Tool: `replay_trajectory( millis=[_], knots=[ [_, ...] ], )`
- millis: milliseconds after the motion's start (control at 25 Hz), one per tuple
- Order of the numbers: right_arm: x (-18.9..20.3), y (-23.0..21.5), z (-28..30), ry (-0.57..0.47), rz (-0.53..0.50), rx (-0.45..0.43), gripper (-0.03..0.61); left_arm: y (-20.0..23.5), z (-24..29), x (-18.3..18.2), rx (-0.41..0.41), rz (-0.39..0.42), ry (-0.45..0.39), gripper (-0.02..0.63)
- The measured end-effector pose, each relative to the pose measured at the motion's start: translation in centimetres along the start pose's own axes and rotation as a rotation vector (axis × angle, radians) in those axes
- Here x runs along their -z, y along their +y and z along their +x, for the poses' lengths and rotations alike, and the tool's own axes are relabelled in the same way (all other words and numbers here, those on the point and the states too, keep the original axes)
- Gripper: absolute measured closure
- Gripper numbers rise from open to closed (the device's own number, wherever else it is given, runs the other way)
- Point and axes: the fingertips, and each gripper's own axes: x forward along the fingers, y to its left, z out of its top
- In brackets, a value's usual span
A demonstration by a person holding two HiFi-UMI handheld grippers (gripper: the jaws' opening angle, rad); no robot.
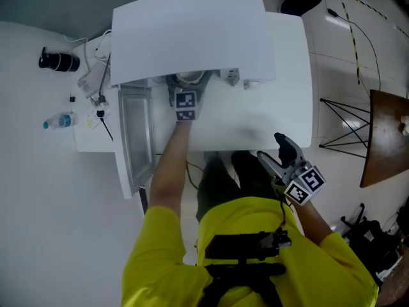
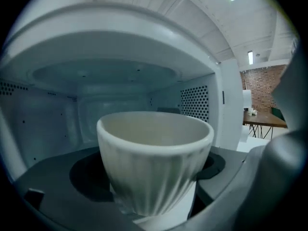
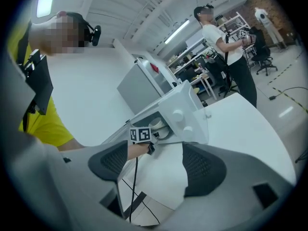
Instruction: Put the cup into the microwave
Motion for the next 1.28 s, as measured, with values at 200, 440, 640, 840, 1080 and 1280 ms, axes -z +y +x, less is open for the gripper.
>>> replay_trajectory(
  millis=[200, 440, 640, 840, 1080, 1280],
  knots=[
    [1.0, -0.2, 0.3, 0.016, 0.015, 0.013, 0.213, 1.1, 2.4, 0.2, -0.011, -0.042, 0.004, 0.147],
    [0.6, 0.1, 0.5, -0.018, 0.019, 0.029, 0.244, 1.5, 3.8, 0.4, -0.007, -0.063, 0.022, 0.147],
    [-0.1, 0.3, 0.6, -0.045, 0.014, 0.049, 0.244, 2.1, 3.1, 0.4, -0.046, -0.085, 0.016, 0.136],
    [-3.1, 1.8, -0.6, -0.101, -0.016, 0.053, 0.244, 1.1, -2.6, 1.5, -0.076, -0.167, 0.051, 0.110],
    [-8.6, 5.0, -2.7, -0.174, -0.150, 0.074, 0.244, -3.1, -16.9, -2.6, -0.076, -0.277, 0.001, 0.220],
    [-13.8, 7.9, -3.9, -0.276, -0.250, 0.105, 0.334, -3.2, -28.5, -12.0, -0.123, -0.260, -0.092, 0.544]
  ],
)
